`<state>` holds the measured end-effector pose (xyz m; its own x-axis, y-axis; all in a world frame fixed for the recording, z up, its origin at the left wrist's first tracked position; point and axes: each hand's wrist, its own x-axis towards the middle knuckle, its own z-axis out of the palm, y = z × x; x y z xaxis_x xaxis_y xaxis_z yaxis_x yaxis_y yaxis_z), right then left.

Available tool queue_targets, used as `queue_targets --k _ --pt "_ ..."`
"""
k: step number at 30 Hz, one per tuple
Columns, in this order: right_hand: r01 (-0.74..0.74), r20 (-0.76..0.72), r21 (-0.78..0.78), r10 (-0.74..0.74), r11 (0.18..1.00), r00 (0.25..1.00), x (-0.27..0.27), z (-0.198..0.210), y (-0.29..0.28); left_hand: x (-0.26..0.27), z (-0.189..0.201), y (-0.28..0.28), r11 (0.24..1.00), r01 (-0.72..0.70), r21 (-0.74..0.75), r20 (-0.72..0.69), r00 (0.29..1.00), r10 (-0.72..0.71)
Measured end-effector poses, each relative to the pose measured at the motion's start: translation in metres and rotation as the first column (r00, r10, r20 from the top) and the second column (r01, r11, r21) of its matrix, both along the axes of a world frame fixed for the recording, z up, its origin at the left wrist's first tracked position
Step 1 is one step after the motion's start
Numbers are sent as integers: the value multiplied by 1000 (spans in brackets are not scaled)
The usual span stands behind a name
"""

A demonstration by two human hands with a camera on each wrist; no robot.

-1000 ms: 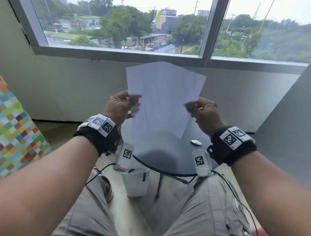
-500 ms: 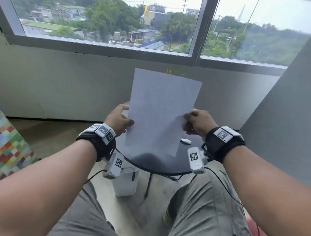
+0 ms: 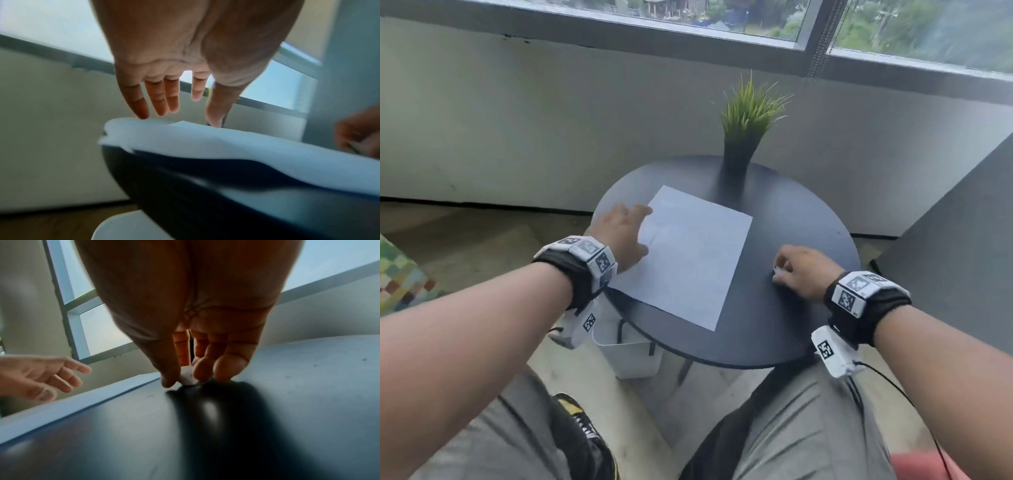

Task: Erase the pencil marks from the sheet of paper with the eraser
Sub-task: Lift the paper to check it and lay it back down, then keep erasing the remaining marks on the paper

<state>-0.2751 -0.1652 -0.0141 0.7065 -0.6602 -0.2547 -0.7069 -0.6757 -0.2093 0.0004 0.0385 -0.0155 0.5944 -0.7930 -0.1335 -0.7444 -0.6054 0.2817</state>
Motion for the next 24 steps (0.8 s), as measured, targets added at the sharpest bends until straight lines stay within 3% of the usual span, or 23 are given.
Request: queue_targets --k 2,5,10,14,18,20,24 --pt "45 40 11 -46 999 998 4 9 -11 -16 1 -1 984 166 63 69 983 -171" --pt "27 110 93 -37 995 993 20 26 -11 -41 -3 -7 922 331 199 42 937 -346" --pt "-40 220 445 -66 895 973 48 33 22 -56 -8 -5 830 459 318 12 873 -488" --pt "-213 65 288 202 934 977 60 22 43 -59 -10 4 792 509 337 -10 843 -537" --pt "-177 20 138 176 975 984 66 12 50 -58 -15 8 787 516 339 -31 842 -538" --pt "-170 12 141 170 975 985 63 9 58 -56 -17 7 779 514 359 -16 838 -545" --pt "-348 -17 274 367 896 930 58 10 91 -58 -19 9 777 513 364 -19 838 -545"
